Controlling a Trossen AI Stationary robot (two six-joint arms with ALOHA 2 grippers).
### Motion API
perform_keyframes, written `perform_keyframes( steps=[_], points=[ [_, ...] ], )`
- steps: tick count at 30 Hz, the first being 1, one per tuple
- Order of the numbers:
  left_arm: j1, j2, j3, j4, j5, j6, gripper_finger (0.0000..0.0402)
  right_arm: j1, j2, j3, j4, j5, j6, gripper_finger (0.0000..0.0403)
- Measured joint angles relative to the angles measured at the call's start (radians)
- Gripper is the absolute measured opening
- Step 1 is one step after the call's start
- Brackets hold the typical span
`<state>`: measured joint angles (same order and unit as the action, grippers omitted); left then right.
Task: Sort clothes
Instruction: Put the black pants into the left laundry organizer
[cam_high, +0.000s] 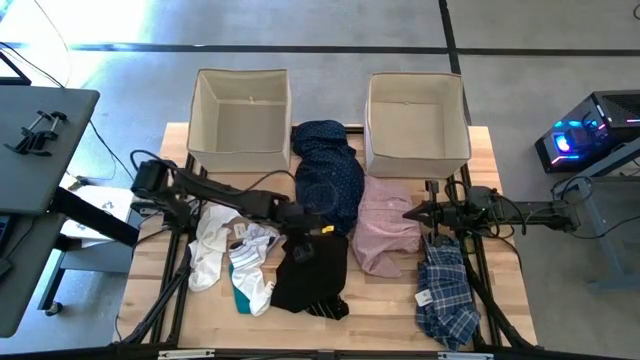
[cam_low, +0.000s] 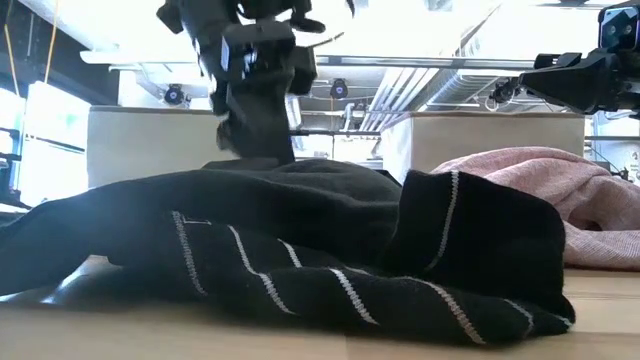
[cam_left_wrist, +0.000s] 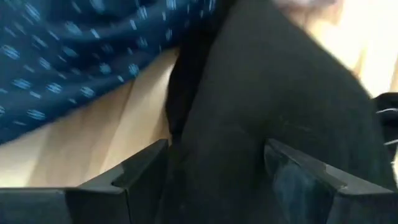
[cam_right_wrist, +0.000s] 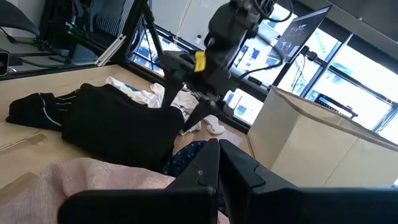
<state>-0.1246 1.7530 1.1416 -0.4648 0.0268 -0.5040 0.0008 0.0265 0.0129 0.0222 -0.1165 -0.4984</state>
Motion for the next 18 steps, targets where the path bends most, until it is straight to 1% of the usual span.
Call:
perform_keyframes(
  steps=[3,6,8,10,13,16,18],
  points=[
    [0.0,0.035,0.0,0.007,0.025,-0.017,0.0249,0.0,0.0,0.0,0.0,0.0,0.0,0.0],
    [0.002,0.067,0.0,0.015,0.089,-0.002,0.0242,0.0,0.0,0.0,0.0,0.0,0.0,0.0],
    [0.0,0.084,0.001,0.025,0.132,0.015,0.023,0.0,0.0,0.0,0.0,0.0,0.0,0.0],
    [0.0,0.097,0.001,0.039,0.157,0.024,0.021,0.0,0.0,0.0,0.0,-0.001,0.0,0.0],
    [0.001,0.104,0.001,0.054,0.183,0.044,0.0159,0.0,0.0,0.0,0.0,-0.001,0.0,0.0],
    [0.004,0.093,0.001,0.059,0.189,0.053,0.0088,0.0,0.0,0.0,0.0,-0.001,0.0,0.0],
    [0.015,0.076,0.0,0.061,0.216,0.048,0.0038,0.0,0.0,0.0,0.0,-0.001,0.0,0.0]
  ],
)
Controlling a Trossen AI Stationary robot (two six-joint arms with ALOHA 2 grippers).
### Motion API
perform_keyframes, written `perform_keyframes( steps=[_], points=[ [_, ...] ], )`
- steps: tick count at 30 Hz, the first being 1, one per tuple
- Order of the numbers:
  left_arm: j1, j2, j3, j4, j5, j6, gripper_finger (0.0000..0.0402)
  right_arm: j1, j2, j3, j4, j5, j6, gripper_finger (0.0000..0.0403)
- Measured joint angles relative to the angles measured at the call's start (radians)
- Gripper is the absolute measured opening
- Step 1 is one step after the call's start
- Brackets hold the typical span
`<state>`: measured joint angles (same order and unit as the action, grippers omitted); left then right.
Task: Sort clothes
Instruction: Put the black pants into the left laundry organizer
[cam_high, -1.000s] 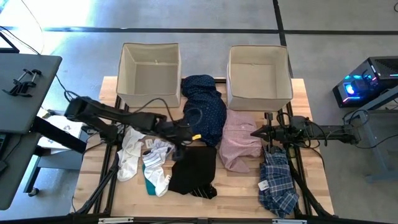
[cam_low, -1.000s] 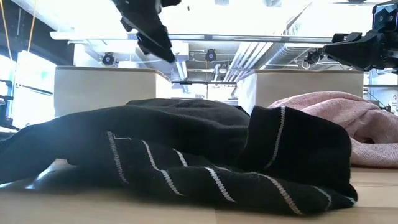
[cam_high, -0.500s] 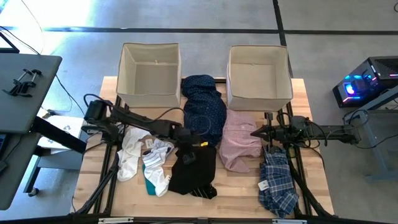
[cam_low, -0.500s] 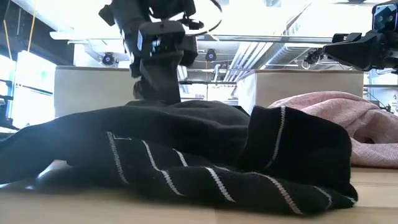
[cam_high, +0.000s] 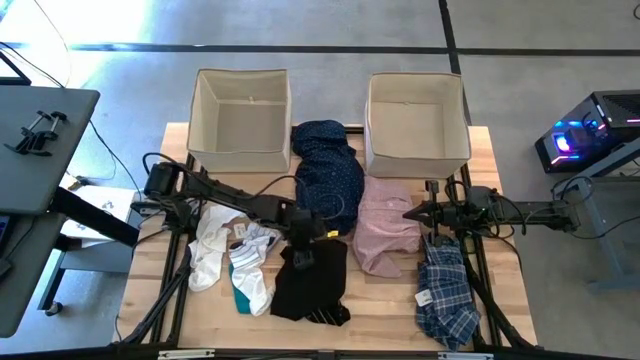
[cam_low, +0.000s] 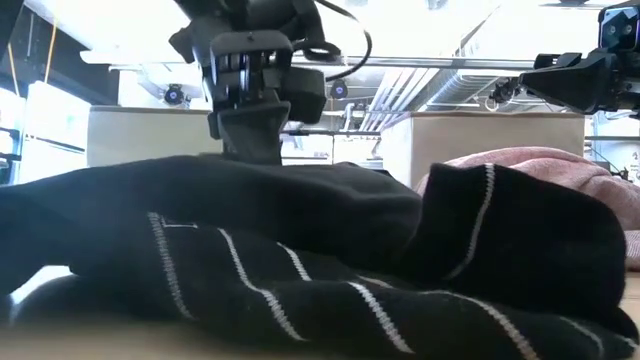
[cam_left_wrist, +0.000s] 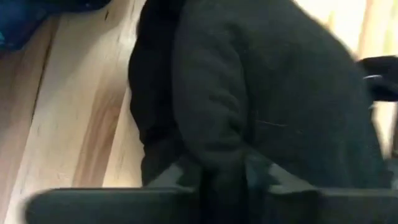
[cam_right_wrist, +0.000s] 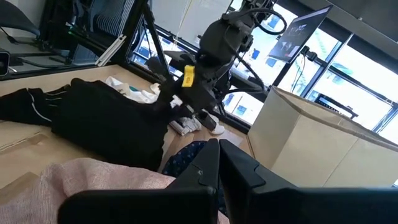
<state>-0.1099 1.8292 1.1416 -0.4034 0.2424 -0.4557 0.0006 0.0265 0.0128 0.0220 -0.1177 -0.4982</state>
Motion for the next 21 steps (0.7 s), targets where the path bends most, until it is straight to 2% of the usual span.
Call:
perform_keyframes(
  steps=[2,7,12,21],
  points=[
    [0.01,-0.021,0.0,0.007,0.022,-0.013,0.0017,0.0,0.0,0.0,0.0,0.0,0.0,0.0],
    [0.026,-0.107,-0.001,0.008,0.024,-0.006,0.0034,0.0,0.0,0.0,0.0,0.0,0.0,0.0],
    [0.041,-0.236,0.011,0.0,0.037,-0.027,0.0018,0.0,0.0,0.0,0.0,-0.006,0.0,0.0],
    [0.045,-0.44,0.164,0.01,0.02,-0.005,0.0018,0.0,0.0,0.0,0.0,-0.004,0.0,0.0]
  ],
)
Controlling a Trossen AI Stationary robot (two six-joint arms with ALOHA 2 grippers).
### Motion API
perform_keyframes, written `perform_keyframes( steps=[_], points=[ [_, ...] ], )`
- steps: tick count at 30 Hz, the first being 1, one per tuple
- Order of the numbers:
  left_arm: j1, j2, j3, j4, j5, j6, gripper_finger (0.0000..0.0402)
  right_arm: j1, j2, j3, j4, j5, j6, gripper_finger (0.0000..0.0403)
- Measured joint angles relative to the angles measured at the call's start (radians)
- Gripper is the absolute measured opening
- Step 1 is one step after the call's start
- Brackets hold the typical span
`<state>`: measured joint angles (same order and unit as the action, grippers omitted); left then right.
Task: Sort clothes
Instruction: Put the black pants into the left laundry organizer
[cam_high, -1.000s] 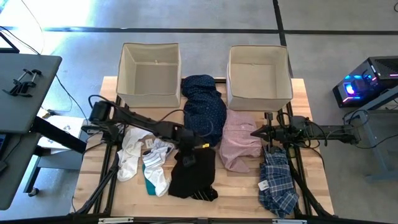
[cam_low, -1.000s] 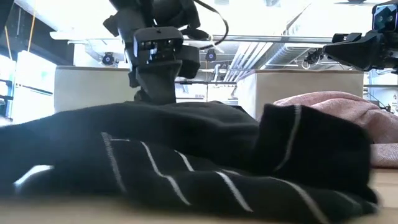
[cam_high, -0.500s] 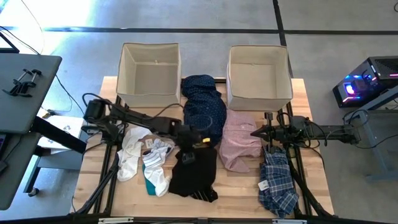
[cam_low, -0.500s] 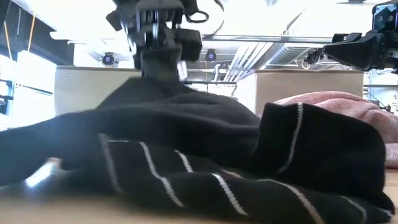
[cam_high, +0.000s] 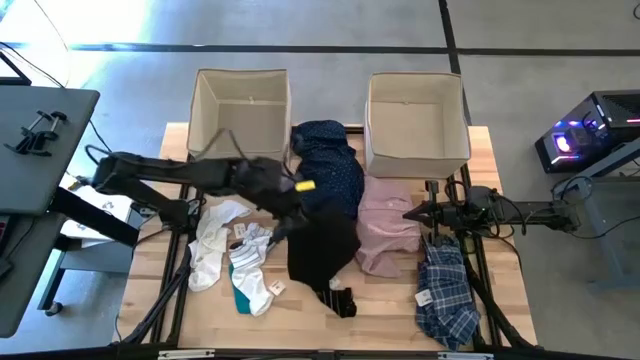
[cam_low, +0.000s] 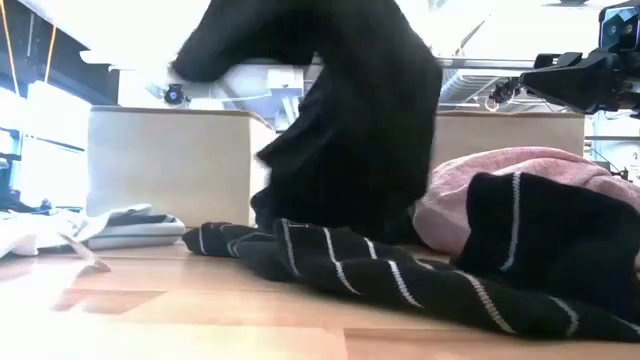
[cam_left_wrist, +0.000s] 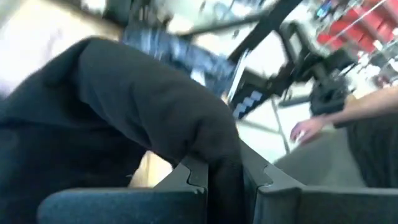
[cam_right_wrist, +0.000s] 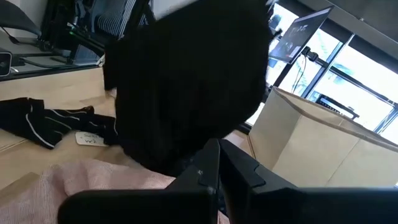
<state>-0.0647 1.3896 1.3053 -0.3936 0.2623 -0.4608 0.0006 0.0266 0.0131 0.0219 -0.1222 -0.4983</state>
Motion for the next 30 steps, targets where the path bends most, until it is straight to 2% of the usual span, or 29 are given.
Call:
perform_keyframes(
  steps=[15,22,30],
  points=[
    [0.014,-0.048,0.292,0.038,-0.227,0.162,0.0024,0.0,0.0,0.0,0.0,0.006,0.0,0.0],
    [0.061,-0.048,0.336,0.205,-0.263,0.237,0.0032,0.0,0.0,0.0,0.0,0.006,0.0,0.0],
    [0.132,-0.047,0.336,0.381,-0.375,0.287,0.0033,0.0,0.0,0.0,0.0,0.005,0.0,0.0]
  ],
)
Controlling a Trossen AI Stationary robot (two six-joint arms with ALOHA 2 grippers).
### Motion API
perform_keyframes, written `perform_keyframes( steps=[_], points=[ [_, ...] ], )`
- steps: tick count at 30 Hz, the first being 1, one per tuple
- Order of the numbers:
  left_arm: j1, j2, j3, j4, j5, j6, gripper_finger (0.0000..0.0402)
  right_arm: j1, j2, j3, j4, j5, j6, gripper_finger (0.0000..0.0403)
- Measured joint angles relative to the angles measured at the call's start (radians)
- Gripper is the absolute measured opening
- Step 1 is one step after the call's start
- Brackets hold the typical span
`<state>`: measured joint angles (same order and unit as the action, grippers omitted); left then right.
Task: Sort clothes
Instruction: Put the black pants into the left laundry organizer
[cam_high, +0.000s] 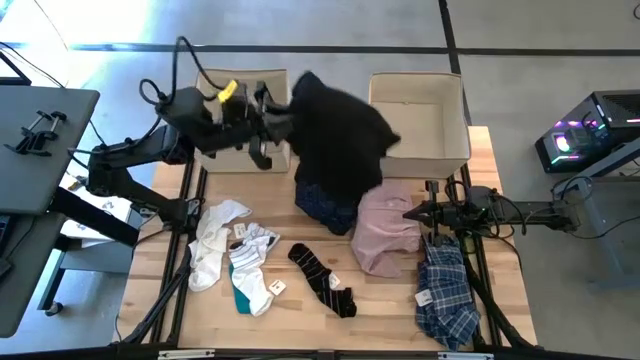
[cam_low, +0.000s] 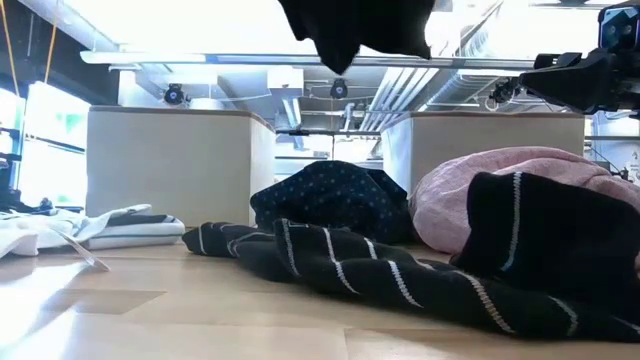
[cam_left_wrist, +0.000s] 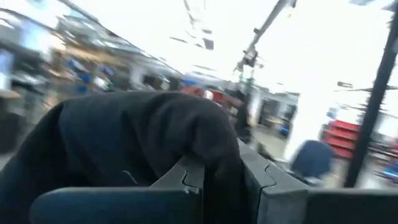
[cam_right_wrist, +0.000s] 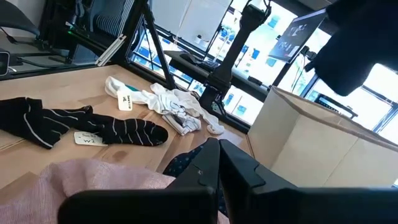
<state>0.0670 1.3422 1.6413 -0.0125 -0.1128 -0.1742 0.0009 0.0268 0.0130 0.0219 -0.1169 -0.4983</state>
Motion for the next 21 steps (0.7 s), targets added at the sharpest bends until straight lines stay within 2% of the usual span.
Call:
perform_keyframes(
  steps=[3,11,16,21],
  points=[
    [0.021,-0.004,0.0,0.024,-0.07,0.058,0.0034,0.0,0.0,0.0,0.0,0.0,0.0,0.0],
    [0.06,-0.042,0.0,0.033,-0.346,0.218,0.0034,0.0,0.0,0.0,0.0,-0.001,0.0,0.0],
    [0.075,-0.085,0.0,0.029,-0.464,0.313,0.0034,0.0,0.0,0.0,0.0,-0.001,0.0,0.0],
    [0.097,-0.139,0.0,-0.086,-0.557,0.397,0.0034,0.0,0.0,0.0,0.0,-0.006,0.0,0.0]
  ],
)
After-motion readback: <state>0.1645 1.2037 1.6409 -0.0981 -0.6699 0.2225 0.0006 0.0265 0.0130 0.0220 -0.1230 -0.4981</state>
